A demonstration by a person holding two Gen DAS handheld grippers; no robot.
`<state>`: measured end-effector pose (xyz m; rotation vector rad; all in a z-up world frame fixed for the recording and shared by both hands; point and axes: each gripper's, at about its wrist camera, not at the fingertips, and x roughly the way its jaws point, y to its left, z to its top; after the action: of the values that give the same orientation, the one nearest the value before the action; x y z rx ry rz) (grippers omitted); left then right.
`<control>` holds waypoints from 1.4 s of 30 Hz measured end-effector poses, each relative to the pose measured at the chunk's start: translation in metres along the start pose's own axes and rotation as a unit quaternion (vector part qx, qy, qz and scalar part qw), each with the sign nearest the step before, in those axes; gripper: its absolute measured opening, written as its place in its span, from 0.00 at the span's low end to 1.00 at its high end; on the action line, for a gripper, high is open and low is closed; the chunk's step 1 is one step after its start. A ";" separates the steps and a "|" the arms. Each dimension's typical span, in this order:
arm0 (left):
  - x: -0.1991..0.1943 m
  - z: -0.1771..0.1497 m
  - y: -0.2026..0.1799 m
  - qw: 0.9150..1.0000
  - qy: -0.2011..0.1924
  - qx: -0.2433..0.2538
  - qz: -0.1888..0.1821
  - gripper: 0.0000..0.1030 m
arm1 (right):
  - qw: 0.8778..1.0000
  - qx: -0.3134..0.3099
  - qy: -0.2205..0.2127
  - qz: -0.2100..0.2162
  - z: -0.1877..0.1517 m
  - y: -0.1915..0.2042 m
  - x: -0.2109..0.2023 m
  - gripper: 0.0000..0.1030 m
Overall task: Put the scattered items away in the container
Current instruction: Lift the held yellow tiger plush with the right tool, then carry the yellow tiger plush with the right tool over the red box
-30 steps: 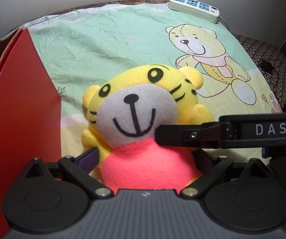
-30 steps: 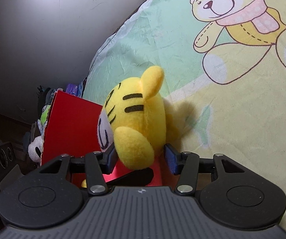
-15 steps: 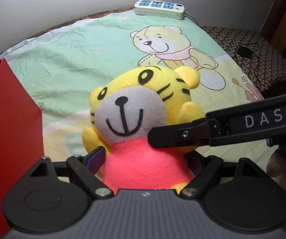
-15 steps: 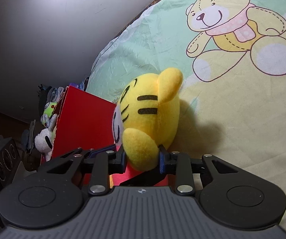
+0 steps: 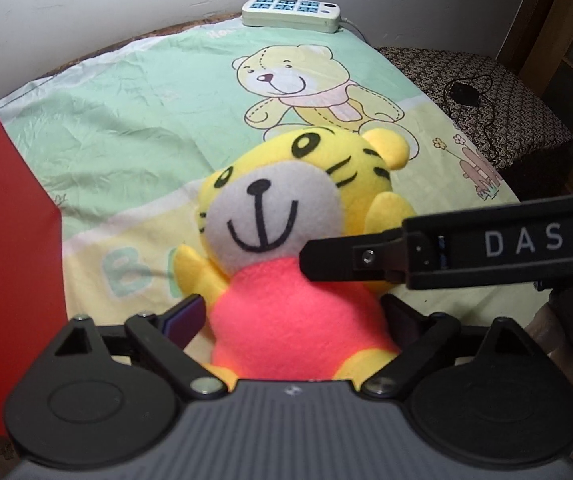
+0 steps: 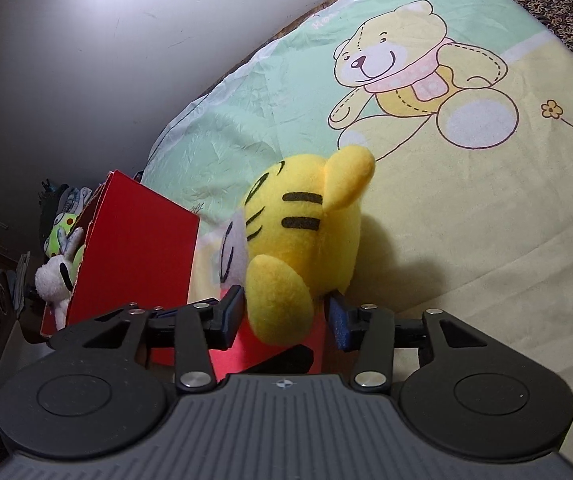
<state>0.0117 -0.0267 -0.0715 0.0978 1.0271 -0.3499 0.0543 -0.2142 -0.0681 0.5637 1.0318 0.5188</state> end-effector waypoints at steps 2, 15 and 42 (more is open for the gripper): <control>0.009 0.002 0.001 1.000 0.006 -0.003 -0.009 0.93 | 1.000 0.000 0.002 0.000 0.002 0.000 0.008 0.58; -0.001 0.000 -0.022 0.999 -0.001 0.032 0.018 0.71 | 1.000 0.000 0.008 0.022 -0.004 0.004 -0.015 0.39; -0.178 -0.013 0.103 0.968 -0.133 0.040 0.209 0.69 | 0.976 -0.079 -0.013 0.202 0.000 0.199 0.026 0.40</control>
<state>-0.0484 0.1162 0.0648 0.3259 0.7021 -0.0164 0.0387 -0.0498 0.0453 0.6395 0.8432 0.9429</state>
